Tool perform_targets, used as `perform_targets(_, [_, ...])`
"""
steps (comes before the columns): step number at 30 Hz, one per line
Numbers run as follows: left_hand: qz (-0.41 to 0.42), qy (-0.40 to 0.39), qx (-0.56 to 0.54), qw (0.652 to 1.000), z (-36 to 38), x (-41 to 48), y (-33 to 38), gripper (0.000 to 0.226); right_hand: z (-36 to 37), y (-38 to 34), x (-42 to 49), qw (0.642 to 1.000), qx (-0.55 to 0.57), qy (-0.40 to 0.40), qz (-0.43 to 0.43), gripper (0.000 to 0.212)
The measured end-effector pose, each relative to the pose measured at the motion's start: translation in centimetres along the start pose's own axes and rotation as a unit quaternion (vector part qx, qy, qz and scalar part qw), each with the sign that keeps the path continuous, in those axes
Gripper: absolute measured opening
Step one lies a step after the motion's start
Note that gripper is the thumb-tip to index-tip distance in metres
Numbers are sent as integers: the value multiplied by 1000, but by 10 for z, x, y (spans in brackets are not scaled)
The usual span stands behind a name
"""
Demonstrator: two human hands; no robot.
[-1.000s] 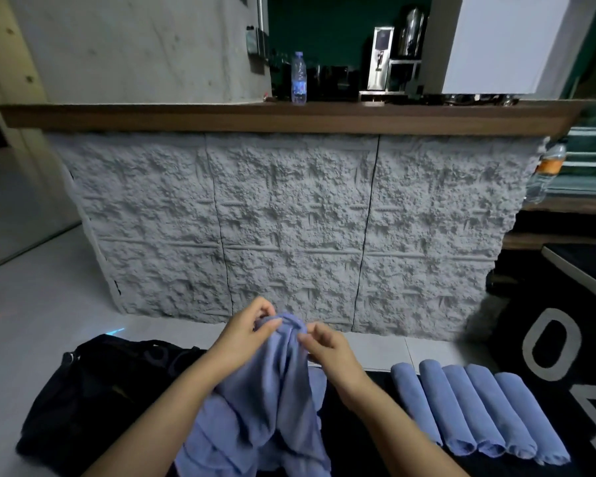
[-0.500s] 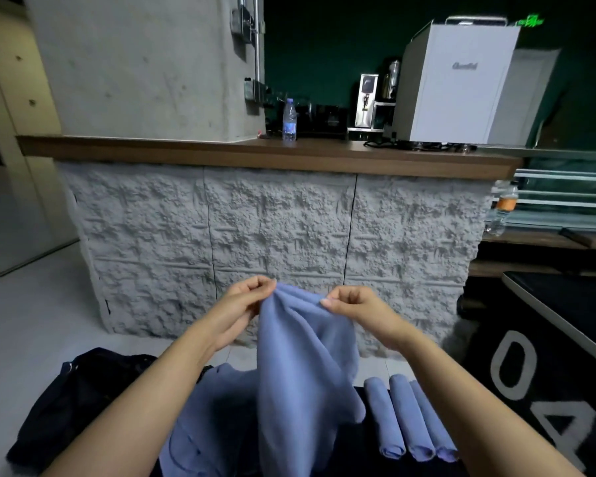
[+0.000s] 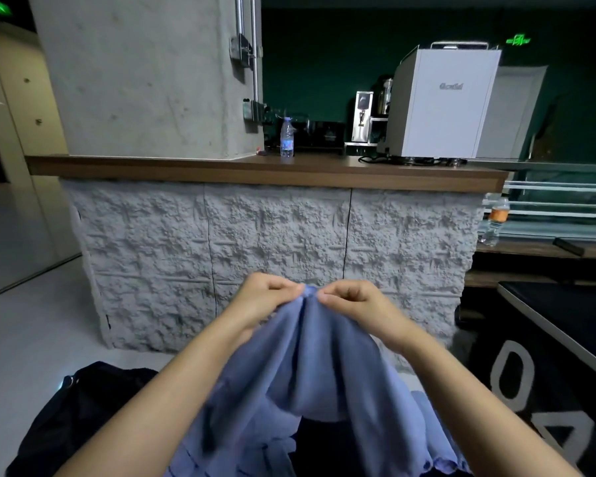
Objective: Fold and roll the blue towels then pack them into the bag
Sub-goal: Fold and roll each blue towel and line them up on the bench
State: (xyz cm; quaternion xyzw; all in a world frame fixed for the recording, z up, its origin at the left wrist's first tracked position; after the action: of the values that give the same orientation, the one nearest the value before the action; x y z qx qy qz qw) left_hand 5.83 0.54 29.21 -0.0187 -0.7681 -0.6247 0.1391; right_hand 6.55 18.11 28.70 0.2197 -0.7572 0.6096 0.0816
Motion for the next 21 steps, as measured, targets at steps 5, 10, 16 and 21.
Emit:
perform_targets(5, [-27,-43,-136,989,15,-17,4,20,11,-17,9,997,48,58,-24,11])
perform_targets(10, [-6,16,-128,992,10,-14,6,14,11,-7,6,994,89,58,-11,8])
perform_targets(16, [-63,101,-130,984,-25,9,-4,11,-31,17,-14,990,114,73,41,17])
perform_targets(21, [-82,141,-79,983,-43,20,-20,10,-67,17,-26,993,62,101,14,38])
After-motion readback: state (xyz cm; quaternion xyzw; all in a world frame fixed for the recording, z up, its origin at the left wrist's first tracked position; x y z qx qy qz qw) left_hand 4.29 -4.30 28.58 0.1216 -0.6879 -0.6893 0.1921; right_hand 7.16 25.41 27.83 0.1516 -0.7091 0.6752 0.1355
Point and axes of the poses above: each hand's wrist, its own x-axis towards the middle knuckle, its own z-axis out of the palm, y = z × x, the point moved 4 cm from there along x, towards the middle knuckle, and after that the axes turned 12 degrees about y, right-handed, at the moved point
